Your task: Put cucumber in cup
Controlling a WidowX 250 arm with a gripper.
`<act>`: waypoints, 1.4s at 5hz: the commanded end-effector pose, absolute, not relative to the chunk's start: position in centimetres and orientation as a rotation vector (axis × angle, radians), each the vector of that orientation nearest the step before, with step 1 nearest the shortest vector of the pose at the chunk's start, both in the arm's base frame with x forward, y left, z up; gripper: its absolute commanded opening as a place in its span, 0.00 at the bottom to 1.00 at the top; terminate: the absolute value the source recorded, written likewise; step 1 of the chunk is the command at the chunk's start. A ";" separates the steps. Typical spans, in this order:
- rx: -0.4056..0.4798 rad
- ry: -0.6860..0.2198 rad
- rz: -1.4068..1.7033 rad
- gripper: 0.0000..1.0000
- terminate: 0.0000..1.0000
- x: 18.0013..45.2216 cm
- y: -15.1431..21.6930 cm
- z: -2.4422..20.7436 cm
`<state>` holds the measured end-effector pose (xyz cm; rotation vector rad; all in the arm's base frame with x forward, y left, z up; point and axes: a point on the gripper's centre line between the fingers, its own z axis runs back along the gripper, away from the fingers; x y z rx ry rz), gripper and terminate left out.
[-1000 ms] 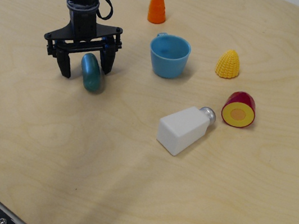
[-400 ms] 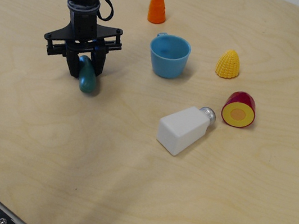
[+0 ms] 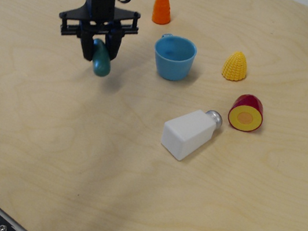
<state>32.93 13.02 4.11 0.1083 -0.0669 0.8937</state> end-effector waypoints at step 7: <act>0.096 -0.452 0.644 0.00 0.00 41.6 7.1 9.4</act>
